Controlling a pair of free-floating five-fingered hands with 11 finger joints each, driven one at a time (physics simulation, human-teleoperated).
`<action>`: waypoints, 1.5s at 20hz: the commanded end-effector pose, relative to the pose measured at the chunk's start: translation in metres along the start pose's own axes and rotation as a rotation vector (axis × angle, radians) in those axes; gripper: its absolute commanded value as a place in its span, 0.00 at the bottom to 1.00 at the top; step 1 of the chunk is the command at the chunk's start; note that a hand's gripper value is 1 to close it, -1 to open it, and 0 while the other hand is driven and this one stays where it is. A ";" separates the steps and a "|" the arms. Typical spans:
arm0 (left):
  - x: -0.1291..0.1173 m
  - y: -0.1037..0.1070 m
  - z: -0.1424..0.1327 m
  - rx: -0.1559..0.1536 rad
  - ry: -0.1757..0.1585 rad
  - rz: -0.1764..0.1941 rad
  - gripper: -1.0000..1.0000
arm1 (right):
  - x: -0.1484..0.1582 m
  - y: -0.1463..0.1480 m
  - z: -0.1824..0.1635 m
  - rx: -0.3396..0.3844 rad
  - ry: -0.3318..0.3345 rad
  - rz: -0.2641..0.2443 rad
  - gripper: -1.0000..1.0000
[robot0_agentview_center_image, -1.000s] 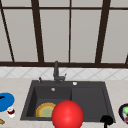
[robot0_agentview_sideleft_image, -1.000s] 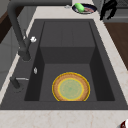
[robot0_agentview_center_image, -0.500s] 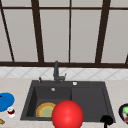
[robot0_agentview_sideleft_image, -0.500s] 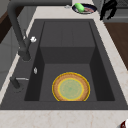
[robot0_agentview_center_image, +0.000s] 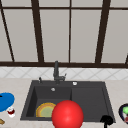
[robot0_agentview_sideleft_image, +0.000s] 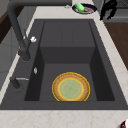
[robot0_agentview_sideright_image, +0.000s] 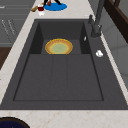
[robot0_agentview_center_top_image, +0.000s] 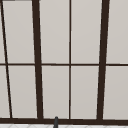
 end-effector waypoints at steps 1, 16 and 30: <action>-0.015 0.000 0.030 0.007 0.010 0.036 0.00 | 0.000 0.000 0.000 0.000 0.000 0.000 0.50; -0.006 0.022 0.052 0.092 -0.119 -0.066 1.00 | 0.000 0.000 0.000 0.000 0.000 0.000 0.50; 0.019 0.042 0.024 0.112 -0.083 -0.119 1.00 | 0.000 0.000 0.000 0.000 0.000 0.000 0.50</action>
